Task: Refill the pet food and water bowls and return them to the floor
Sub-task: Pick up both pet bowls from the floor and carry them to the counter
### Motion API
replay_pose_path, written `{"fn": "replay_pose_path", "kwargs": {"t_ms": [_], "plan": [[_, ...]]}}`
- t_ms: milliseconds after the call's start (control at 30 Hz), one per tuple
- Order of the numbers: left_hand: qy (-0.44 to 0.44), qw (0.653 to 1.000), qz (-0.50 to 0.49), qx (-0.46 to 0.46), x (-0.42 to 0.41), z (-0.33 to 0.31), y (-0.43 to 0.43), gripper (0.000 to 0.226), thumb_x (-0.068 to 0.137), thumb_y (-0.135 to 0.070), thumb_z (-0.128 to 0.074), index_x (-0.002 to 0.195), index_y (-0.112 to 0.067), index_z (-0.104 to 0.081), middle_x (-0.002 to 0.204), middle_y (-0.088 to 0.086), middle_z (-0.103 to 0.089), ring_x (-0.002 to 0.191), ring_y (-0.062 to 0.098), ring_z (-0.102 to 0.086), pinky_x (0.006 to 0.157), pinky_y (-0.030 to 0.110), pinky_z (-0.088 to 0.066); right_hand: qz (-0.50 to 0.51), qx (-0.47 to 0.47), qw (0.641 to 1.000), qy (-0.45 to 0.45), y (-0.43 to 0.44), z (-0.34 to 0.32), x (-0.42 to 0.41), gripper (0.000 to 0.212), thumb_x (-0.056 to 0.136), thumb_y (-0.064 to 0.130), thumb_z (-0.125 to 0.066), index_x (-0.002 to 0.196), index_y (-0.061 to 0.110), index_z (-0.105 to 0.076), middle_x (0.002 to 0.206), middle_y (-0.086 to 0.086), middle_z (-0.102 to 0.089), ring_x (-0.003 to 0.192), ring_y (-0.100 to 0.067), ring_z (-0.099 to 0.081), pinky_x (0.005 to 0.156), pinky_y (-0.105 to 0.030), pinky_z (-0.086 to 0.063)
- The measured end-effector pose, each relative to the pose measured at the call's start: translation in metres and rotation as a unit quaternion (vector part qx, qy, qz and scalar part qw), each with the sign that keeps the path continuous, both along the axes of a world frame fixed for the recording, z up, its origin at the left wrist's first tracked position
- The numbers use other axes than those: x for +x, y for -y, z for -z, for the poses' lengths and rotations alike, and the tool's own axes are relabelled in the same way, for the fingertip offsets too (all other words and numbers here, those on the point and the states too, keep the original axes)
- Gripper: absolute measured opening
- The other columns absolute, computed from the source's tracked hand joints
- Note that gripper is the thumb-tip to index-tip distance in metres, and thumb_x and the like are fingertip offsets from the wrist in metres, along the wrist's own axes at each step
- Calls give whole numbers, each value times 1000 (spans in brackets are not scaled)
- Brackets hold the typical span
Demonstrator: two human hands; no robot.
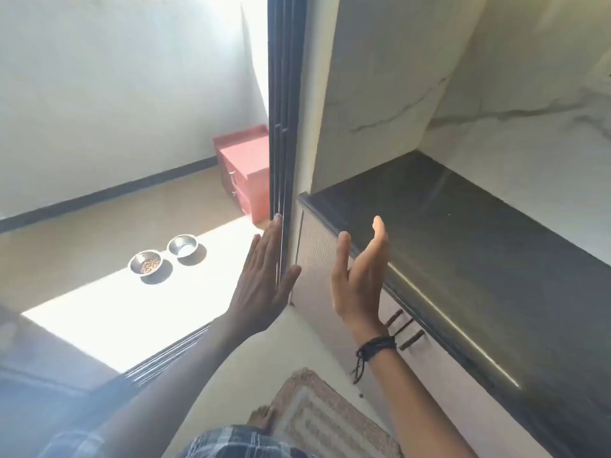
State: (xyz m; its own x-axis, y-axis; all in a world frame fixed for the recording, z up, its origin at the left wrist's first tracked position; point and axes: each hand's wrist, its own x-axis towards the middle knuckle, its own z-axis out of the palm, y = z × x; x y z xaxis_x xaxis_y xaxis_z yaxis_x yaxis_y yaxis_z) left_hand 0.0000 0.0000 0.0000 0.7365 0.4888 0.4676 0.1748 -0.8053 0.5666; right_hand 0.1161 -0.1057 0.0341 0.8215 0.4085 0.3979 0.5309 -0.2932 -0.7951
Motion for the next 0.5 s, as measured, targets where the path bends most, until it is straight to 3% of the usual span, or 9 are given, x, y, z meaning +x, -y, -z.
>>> {"fn": "replay_pose_path", "kwargs": {"t_ms": [133,267,367,500], "plan": [[-33,993,-93,-60,-50,41,-13,69,103,-33,-38,158,-9,-3,166,-5,-3,153,12,-5,123,48,-14,-58,-66,995,-43,-26,39,-25,72,100,58,-31,156,15,-17,161,-6,-26,148,-20,-26,121,-41,-28],[-31,979,-171,-110,-88,71,-34,68,103,-40,-34,158,-11,-7,163,-6,-10,152,14,-11,121,52,-20,-135,-118,982,-61,-57,68,-48,70,102,50,-37,157,14,-14,163,-5,-23,149,-18,-22,118,-26,-18],[-53,971,-204,-111,-108,93,-61,68,103,-42,-33,158,-13,-7,164,-6,-9,153,13,-9,122,50,-17,-165,-160,972,-52,-89,86,-57,70,103,47,-39,158,14,-12,164,-6,-21,151,-20,-20,123,-37,-22],[-105,959,-238,-117,-134,131,-111,67,102,-45,-29,159,-17,-7,166,-5,-5,153,12,-2,124,42,-6,-227,-223,944,-87,-149,106,-72,77,102,50,-40,159,19,1,167,-4,-9,153,-21,-12,124,-42,-19]]}}
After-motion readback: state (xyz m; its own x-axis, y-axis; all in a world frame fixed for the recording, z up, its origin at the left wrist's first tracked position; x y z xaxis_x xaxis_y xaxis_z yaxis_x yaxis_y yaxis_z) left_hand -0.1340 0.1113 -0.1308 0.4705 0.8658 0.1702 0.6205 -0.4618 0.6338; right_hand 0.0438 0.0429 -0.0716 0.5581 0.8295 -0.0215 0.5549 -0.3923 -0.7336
